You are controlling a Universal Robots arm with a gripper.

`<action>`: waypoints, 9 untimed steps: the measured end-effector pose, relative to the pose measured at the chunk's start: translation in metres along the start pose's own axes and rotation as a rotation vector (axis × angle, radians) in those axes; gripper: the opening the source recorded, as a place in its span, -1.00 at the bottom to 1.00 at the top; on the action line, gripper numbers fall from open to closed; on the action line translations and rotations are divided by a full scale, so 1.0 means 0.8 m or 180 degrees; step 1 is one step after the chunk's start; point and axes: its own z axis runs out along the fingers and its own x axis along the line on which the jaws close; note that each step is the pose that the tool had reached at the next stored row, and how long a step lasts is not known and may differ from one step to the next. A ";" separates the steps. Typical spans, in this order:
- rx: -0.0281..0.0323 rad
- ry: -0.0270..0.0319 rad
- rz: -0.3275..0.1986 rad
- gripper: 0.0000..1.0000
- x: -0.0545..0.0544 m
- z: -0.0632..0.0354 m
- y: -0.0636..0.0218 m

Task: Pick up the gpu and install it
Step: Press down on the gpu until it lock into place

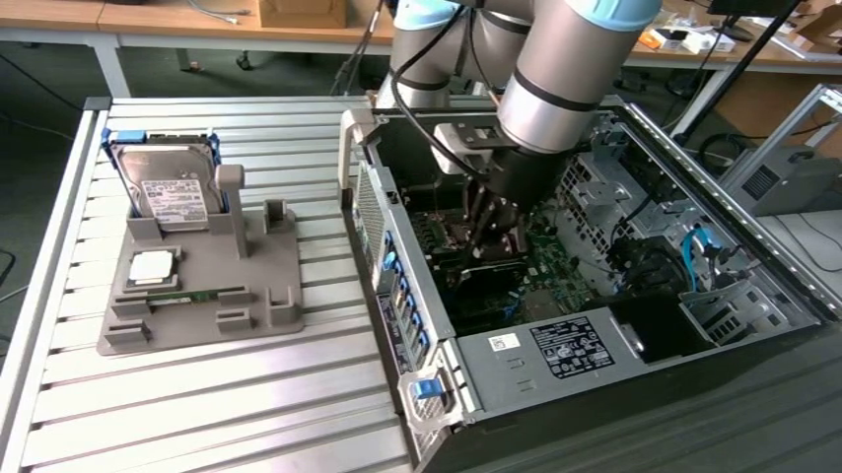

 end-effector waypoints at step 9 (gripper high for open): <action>-0.0101 -0.0008 -0.0004 -0.79 0.000 -0.004 -0.055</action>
